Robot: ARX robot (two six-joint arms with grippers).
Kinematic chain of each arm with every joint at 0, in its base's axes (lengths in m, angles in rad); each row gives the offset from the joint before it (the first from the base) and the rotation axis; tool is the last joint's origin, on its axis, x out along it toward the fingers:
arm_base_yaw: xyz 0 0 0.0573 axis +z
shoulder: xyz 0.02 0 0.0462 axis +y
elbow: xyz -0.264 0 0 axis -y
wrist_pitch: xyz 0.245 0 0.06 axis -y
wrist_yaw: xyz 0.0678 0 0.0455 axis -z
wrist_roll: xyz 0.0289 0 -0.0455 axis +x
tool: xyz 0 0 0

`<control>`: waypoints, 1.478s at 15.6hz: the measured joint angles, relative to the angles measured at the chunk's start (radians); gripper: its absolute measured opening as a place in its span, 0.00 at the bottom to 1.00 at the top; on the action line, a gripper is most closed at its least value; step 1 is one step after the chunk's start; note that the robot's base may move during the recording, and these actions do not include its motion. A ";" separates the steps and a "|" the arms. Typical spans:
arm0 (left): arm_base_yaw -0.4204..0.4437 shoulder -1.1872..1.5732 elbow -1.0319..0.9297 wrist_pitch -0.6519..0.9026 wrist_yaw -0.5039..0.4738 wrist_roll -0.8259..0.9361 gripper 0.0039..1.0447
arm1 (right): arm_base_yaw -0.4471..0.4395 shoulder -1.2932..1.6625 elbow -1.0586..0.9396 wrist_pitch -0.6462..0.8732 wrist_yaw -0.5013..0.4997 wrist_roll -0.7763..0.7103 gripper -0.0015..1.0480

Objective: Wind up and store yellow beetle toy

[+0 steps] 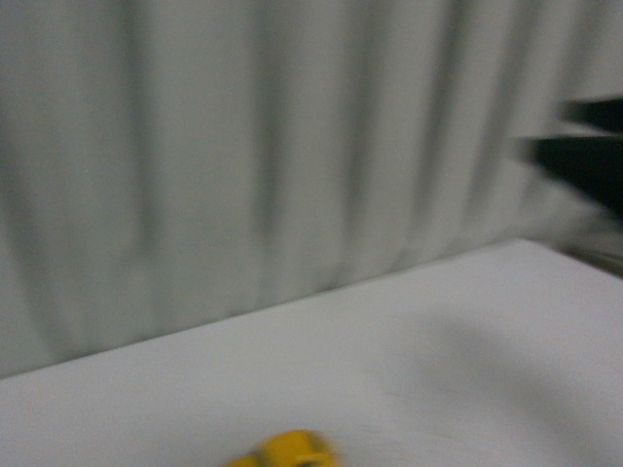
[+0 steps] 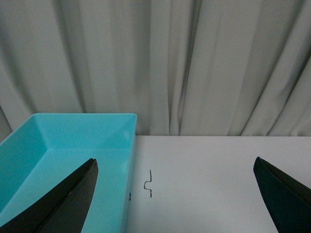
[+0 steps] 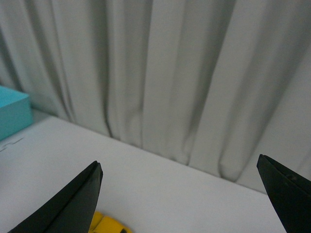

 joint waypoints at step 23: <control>0.000 0.000 0.000 0.000 0.001 0.000 0.94 | 0.563 1.229 0.919 -1.127 0.528 -1.501 0.94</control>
